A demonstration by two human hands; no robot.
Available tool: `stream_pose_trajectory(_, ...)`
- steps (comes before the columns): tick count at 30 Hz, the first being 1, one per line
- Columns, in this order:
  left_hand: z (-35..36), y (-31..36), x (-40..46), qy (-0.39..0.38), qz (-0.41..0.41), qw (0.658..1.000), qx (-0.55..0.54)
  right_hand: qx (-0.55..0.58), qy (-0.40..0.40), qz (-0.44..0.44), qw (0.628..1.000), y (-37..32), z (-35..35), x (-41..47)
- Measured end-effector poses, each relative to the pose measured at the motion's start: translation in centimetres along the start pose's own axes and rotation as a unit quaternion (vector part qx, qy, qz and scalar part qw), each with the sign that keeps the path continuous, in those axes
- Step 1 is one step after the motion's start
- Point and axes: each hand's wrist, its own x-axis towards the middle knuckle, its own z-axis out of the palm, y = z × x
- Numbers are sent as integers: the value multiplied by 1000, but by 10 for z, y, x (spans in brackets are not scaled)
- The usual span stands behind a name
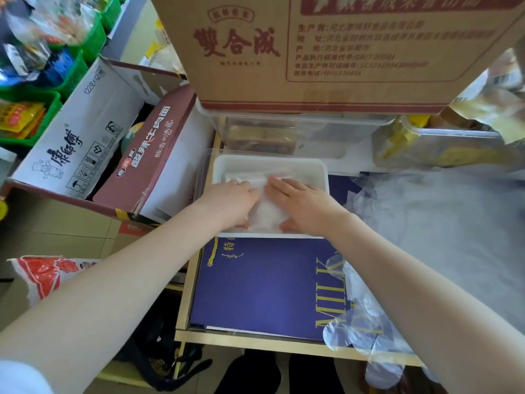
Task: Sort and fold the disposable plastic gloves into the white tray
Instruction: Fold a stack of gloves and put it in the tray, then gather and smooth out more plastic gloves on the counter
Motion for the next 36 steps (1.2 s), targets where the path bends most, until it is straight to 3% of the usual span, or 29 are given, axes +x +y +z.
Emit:
stream_pose_trajectory(9,9,3,-11,-9,-15,998,55,-37,1,91,995,-1,3,-5)
stream_pose_trajectory(12,13,5,-15,106,-17,984,139,-54,23,104,993,1,4,-6)
stream_pose_trajectory(13,12,5,-14,118,-21,982,144,-66,40,103,992,2,3,-9)
stream_pose_trajectory(17,12,7,-11,23,-26,997,74,-36,142,58,988,11,4,-35)
stream_pose_trajectory(19,3,11,-18,38,-17,996,75,38,237,90,967,17,15,-60)
stream_pose_trajectory(21,-7,22,-26,72,-18,996,55,93,277,159,943,21,27,-89)
stream_pose_trajectory(23,-13,40,-32,177,6,984,-13,103,277,231,927,29,43,-117)
stream_pose_trajectory(26,-11,74,-36,341,124,919,-152,83,231,331,911,52,68,-156)
stream_pose_trajectory(28,-5,96,-35,354,166,898,-200,94,179,386,900,65,77,-174)
stream_pose_trajectory(31,1,125,-31,344,178,893,-229,137,108,463,869,81,85,-194)
stream_pose_trajectory(36,10,168,-22,321,174,887,-283,118,157,420,886,98,96,-208)
